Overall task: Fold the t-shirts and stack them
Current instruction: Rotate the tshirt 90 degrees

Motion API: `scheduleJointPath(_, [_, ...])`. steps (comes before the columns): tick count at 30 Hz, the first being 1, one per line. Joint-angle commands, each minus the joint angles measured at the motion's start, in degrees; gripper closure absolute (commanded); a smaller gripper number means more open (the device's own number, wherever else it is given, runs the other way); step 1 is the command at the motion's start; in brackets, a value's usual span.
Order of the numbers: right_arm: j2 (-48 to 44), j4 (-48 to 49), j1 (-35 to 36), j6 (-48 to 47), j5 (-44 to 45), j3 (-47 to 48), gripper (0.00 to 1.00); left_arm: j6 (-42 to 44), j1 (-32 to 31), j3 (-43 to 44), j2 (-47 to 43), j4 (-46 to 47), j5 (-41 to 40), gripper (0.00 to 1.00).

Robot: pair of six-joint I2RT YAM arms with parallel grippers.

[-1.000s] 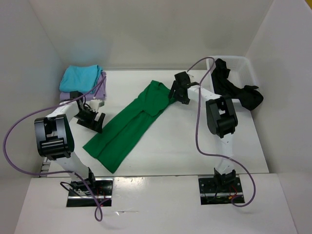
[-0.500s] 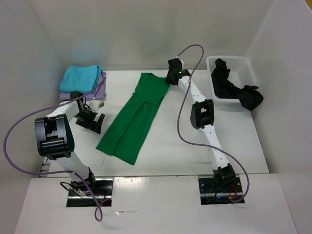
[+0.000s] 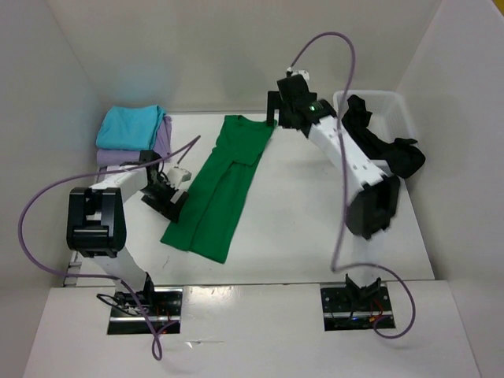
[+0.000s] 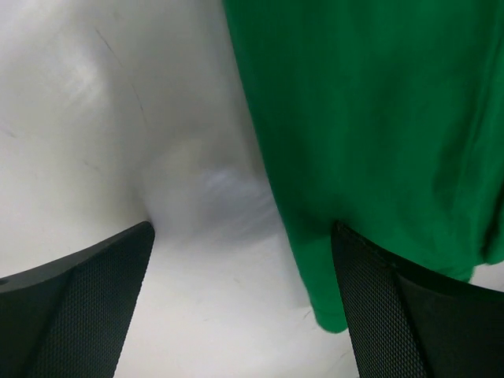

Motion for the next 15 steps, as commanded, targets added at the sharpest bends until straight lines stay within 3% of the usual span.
scheduleJointPath(1, [-20.23,6.31,7.13,1.05,4.86,-22.95,0.00,-1.70,-1.07,-4.51,-3.74,1.27,-3.33,0.00])
scheduleJointPath(3, [-29.09,6.85,13.28,8.34,3.02,-31.63,0.00,-1.70,-1.07,-7.32,-6.38,1.28,-5.46,0.00])
scheduleJointPath(4, [-30.71,7.37,19.39,11.23,3.01,-38.81,0.00,-1.18,-1.07,-7.33,-8.39,1.28,-5.46,0.00])
scheduleJointPath(6, [-32.39,7.38,26.45,21.42,3.01,-44.22,0.00,-1.17,-1.07,-8.99,-10.33,0.67,-5.46,0.00])
scheduleJointPath(7, [-31.62,7.98,37.97,35.73,3.01,-52.33,0.05,-1.78,-1.07,-9.52,-14.17,-0.03,-5.46,0.00])
scheduleJointPath(8, [-31.61,7.99,40.26,35.87,1.45,-52.41,0.05,-1.79,-1.07,-9.53,-15.25,-0.04,-5.46,0.00])
scheduleJointPath(11, [-29.24,15.98,44.93,42.10,-2.51,-57.07,0.19,-2.31,-1.07,-10.67,-19.99,-0.04,-6.16,0.00])
scheduleJointPath(15, [-23.27,15.99,47.83,44.22,-4.52,-55.76,0.26,-2.32,-1.07,-11.72,-25.63,0.49,-6.17,0.00])
